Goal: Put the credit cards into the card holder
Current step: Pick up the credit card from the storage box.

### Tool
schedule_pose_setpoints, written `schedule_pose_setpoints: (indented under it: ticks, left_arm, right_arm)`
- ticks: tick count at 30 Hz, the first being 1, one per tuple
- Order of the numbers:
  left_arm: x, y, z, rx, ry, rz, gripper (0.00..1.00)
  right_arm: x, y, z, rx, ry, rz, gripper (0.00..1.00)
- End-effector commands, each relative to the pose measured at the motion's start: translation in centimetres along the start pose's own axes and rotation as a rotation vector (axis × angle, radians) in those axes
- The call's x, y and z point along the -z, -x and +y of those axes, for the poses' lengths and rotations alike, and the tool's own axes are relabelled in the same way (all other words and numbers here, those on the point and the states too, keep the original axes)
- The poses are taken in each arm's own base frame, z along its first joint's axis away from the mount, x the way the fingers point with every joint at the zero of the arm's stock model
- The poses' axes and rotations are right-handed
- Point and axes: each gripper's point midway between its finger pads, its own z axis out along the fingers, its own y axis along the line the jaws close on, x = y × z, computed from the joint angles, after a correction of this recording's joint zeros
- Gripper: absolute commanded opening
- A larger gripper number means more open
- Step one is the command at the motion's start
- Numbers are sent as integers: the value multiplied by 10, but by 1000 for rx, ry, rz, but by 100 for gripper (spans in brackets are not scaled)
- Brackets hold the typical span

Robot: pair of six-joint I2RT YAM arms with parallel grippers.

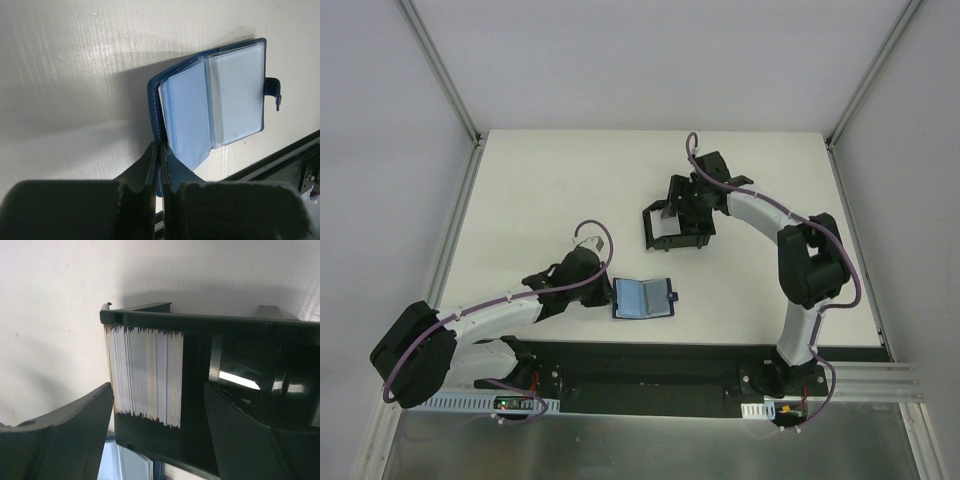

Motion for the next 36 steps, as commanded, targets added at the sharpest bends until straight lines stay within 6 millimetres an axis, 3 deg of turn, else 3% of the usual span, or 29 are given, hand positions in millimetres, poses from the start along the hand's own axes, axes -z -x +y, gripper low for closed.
schedule_pose_setpoints:
  ticks: [1, 14, 30, 36]
  left_arm:
    - [2, 7, -8, -18, -23, -5, 0]
    - [2, 12, -11, -19, -37, -26, 0]
    - [1, 9, -9, -15, -32, -20, 0]
    - [0, 8, -8, -12, -28, -15, 0]
  right_arm:
    - [-5, 18, 12, 12, 64, -26, 76]
    - [-20, 9, 20, -30, 166, 41, 76]
    - [-1, 17, 24, -22, 186, 3, 56]
    - [2, 16, 23, -20, 175, -6, 44]
